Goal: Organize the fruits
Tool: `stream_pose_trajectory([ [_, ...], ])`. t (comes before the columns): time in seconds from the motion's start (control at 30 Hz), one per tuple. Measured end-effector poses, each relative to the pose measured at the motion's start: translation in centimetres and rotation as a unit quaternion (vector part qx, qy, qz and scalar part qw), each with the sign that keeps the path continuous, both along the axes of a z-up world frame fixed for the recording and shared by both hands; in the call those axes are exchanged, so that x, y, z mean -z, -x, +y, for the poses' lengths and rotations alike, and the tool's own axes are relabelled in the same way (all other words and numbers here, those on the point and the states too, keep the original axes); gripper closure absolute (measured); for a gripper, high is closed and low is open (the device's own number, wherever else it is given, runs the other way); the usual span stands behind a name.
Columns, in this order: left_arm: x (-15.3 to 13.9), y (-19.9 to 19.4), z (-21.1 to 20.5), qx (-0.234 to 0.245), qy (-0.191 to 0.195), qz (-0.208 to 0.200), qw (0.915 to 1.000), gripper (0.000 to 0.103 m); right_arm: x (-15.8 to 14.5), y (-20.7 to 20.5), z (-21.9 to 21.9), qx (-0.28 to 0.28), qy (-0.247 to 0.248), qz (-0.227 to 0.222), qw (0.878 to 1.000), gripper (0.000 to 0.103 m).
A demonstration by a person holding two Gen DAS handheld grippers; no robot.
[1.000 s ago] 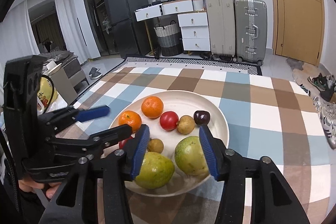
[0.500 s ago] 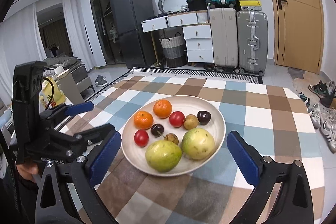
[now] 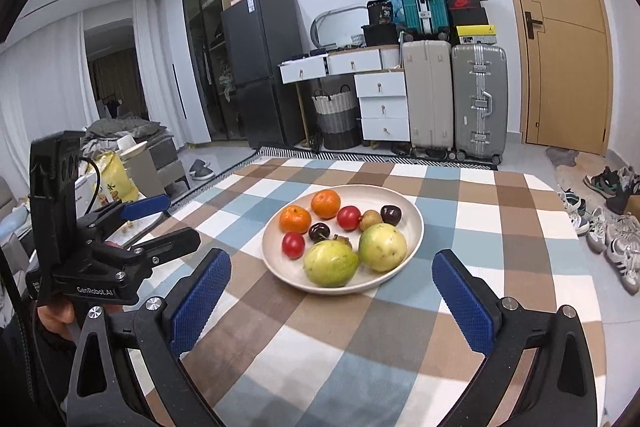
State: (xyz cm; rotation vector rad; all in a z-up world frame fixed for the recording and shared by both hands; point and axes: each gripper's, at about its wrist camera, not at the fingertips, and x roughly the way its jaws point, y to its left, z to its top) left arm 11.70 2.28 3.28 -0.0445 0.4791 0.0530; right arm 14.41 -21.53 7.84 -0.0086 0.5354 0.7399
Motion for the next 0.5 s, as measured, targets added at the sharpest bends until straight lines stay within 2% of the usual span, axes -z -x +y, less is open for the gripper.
stream_pose_trajectory([
  [0.2, 0.9, 2.0, 0.8, -0.017, 0.014, -0.018, 0.9996, 0.000, 0.9, 1.8, -0.5, 0.007, -0.003, -0.018, 1.000, 0.001],
  [0.5, 1.8, 1.5, 1.9, -0.035, 0.024, -0.026, 0.9988, 0.000, 1.7, 1.6, -0.9, 0.035, -0.006, -0.040, 0.999, 0.001],
])
